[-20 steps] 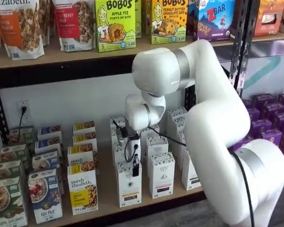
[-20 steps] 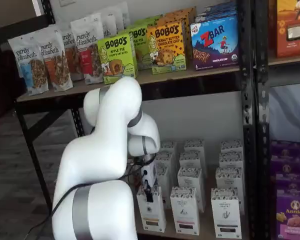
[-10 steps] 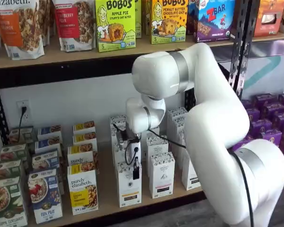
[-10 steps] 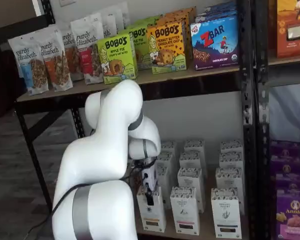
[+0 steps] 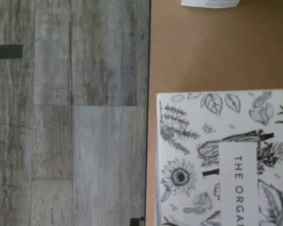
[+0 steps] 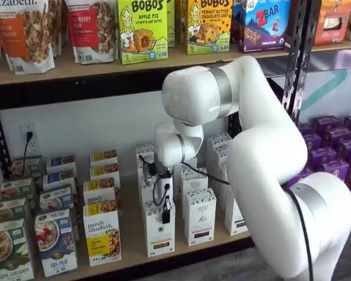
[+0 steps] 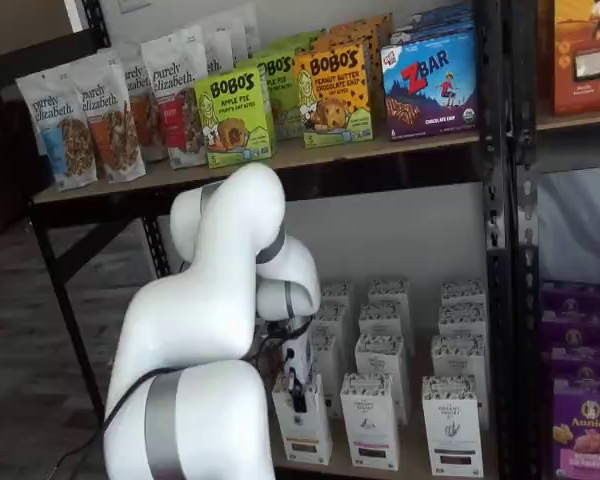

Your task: Pick up the white box with a yellow strip in the middle, on the bottom shelf, the fourth box from the left

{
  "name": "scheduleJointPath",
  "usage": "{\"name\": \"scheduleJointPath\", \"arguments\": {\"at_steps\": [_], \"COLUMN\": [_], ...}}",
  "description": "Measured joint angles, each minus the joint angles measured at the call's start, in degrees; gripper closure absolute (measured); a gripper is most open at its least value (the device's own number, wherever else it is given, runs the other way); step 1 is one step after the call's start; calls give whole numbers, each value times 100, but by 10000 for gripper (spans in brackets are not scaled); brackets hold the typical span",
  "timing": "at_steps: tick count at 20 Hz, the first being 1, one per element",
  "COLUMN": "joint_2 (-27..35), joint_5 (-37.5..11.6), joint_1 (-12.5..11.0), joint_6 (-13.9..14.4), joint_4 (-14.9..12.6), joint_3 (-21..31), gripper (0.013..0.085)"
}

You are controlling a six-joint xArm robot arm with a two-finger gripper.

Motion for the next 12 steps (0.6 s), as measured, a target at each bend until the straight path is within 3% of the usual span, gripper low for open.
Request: {"name": "scheduleJointPath", "arguments": {"at_steps": [10, 12], "joint_2": [3, -23], "joint_5": [-177, -202], "joint_1": [67, 77], "joint_6": [82, 65], "joint_4": [-25, 6], "joint_3": [111, 161], "gripper": [330, 370]}}
